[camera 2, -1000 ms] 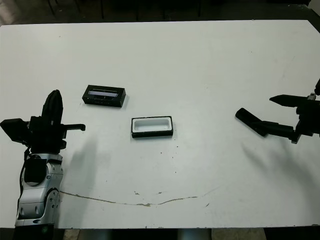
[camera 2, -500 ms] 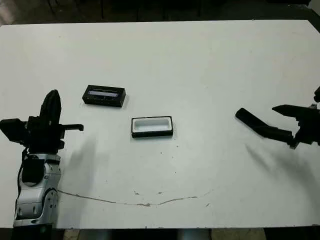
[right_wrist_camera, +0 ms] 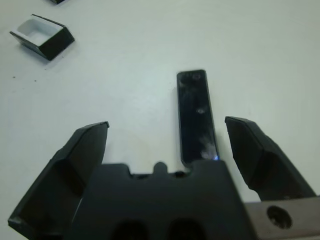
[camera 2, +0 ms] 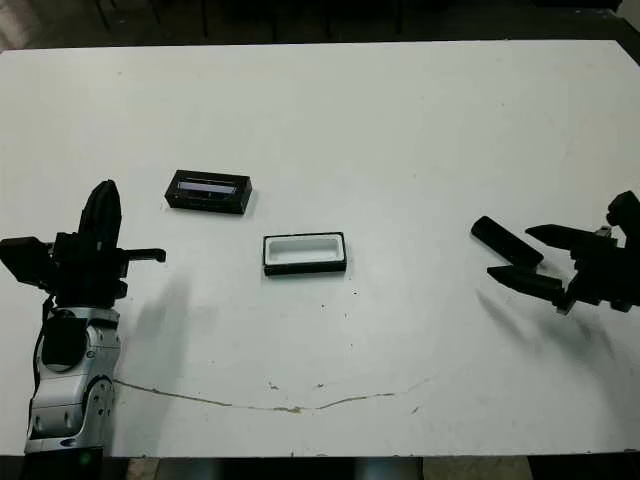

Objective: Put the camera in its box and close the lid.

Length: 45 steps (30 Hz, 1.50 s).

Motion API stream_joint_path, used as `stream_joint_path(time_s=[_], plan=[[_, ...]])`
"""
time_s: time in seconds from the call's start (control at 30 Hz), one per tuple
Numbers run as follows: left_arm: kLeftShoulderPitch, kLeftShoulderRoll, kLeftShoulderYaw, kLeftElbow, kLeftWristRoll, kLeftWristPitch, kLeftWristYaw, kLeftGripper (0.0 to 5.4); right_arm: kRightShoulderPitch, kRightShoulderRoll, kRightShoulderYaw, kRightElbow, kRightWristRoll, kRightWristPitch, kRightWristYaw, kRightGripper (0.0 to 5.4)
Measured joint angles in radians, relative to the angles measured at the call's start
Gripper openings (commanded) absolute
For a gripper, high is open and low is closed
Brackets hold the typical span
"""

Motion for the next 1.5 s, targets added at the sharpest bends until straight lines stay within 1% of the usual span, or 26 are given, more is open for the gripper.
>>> stream_joint_path(time_s=[0.23, 0.37, 0.5, 0.57, 0.67, 0.77, 0.9, 0.93, 1.03, 1.2, 1.27, 1.3, 1.5], plan=[[0.000, 0.002, 0.002, 0.000, -0.002, 0.000, 0.000, 0.00, 0.019, 0.021, -0.002, 0.019, 0.003, -0.001, -0.029, 5.39], [0.000, 0.005, 0.003, 0.000, -0.002, 0.000, -0.001, 0.00, 0.020, 0.031, -0.004, 0.043, -0.001, -0.043, -0.052, 5.39], [0.000, 0.008, 0.003, 0.007, -0.007, -0.001, -0.006, 0.00, 0.020, 0.038, -0.002, 0.055, -0.002, -0.058, -0.072, 5.39], [0.000, 0.010, 0.004, 0.009, -0.007, -0.001, -0.007, 0.00, 0.020, 0.048, -0.003, 0.060, -0.002, -0.078, -0.083, 5.39], [0.000, 0.011, 0.003, 0.009, -0.007, -0.001, -0.007, 0.00, 0.026, 0.073, -0.007, 0.054, -0.005, -0.100, -0.146, 5.39], [0.000, 0.011, 0.003, 0.008, -0.008, 0.001, -0.007, 0.00, 0.047, 0.097, -0.019, 0.017, -0.010, -0.100, -0.238, 5.06], [0.000, 0.011, 0.003, 0.006, -0.008, 0.001, -0.007, 0.00, 0.074, 0.123, -0.024, -0.035, -0.011, -0.104, -0.320, 4.41], [0.001, 0.011, 0.003, 0.006, -0.008, 0.001, -0.007, 0.00, 0.079, 0.123, -0.022, -0.041, -0.013, -0.117, -0.321, 4.19], [0.001, 0.011, 0.003, 0.005, -0.008, 0.003, -0.007, 0.00, 0.085, 0.121, -0.009, -0.068, -0.024, -0.116, -0.322, 3.67], [0.002, 0.011, 0.003, 0.004, -0.008, 0.003, -0.007, 0.00, 0.069, 0.081, 0.039, -0.120, -0.054, -0.059, -0.310, 2.79], [0.002, 0.011, 0.003, 0.004, -0.008, 0.003, -0.007, 0.00, 0.041, 0.060, 0.060, -0.112, -0.058, -0.018, -0.278, 2.43], [0.002, 0.011, 0.003, 0.004, -0.008, 0.003, -0.006, 0.00, 0.027, 0.054, 0.068, -0.098, -0.060, -0.011, -0.259, 2.25], [0.004, 0.011, 0.003, 0.003, -0.004, 0.003, 0.005, 0.00, -0.047, 0.031, 0.120, -0.022, -0.100, -0.034, -0.179, 1.18]])
